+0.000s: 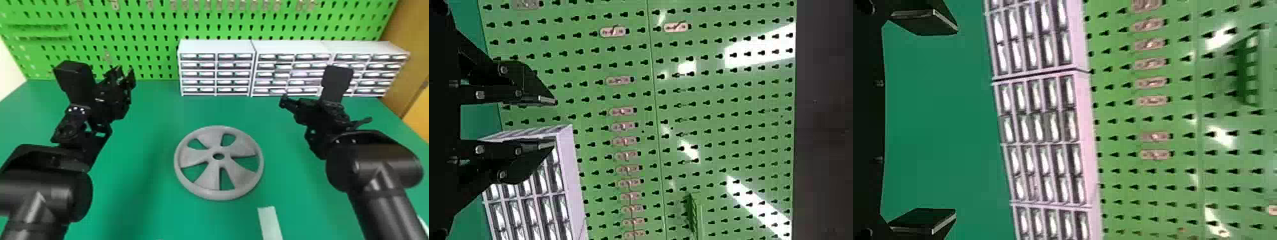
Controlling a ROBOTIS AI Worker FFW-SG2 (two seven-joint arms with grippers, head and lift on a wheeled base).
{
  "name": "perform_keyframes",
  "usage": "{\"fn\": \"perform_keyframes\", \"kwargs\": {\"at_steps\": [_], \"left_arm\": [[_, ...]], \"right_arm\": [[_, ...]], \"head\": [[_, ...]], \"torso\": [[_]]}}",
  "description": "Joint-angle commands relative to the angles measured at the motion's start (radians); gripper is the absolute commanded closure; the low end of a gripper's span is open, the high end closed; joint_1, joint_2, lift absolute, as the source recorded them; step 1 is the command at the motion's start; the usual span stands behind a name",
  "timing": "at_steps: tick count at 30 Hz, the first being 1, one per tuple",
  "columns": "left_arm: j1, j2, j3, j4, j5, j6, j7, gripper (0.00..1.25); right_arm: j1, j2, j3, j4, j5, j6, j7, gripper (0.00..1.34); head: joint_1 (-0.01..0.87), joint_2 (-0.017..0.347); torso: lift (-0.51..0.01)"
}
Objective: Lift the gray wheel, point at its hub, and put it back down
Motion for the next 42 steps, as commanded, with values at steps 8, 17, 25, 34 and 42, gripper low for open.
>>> {"fn": "perform_keyframes", "kwargs": {"at_steps": [8, 17, 25, 34, 42], "left_arm": [[-0.018, -0.002, 0.004, 0.026, -0.007, -0.03, 0.002, 0.69], [-0.044, -0.002, -0.005, 0.048, -0.001, -0.035, 0.013, 0.25], [-0.056, -0.002, -0.014, 0.062, 0.0, -0.035, 0.013, 0.0], [-0.061, -0.006, -0.009, 0.086, 0.026, -0.052, 0.011, 0.0], [-0.059, -0.037, 0.027, 0.12, 0.042, -0.101, -0.024, 0.0]], "right_arm": [[0.048, -0.003, 0.017, -0.01, 0.048, -0.219, 0.098, 0.03], [0.056, -0.006, 0.036, -0.003, 0.059, -0.278, 0.128, 0.03], [0.056, -0.008, 0.059, -0.003, 0.093, -0.302, 0.13, 0.02], [0.062, -0.003, 0.067, 0.031, 0.098, -0.365, 0.13, 0.0], [0.059, 0.001, 0.063, 0.05, 0.096, -0.377, 0.13, 0.0]], "head": [[0.692, 0.048], [0.692, 0.048], [0.692, 0.048], [0.692, 0.048], [0.692, 0.048]], "torso": [[-0.088], [-0.088], [-0.088], [-0.088], [-0.088]]}}
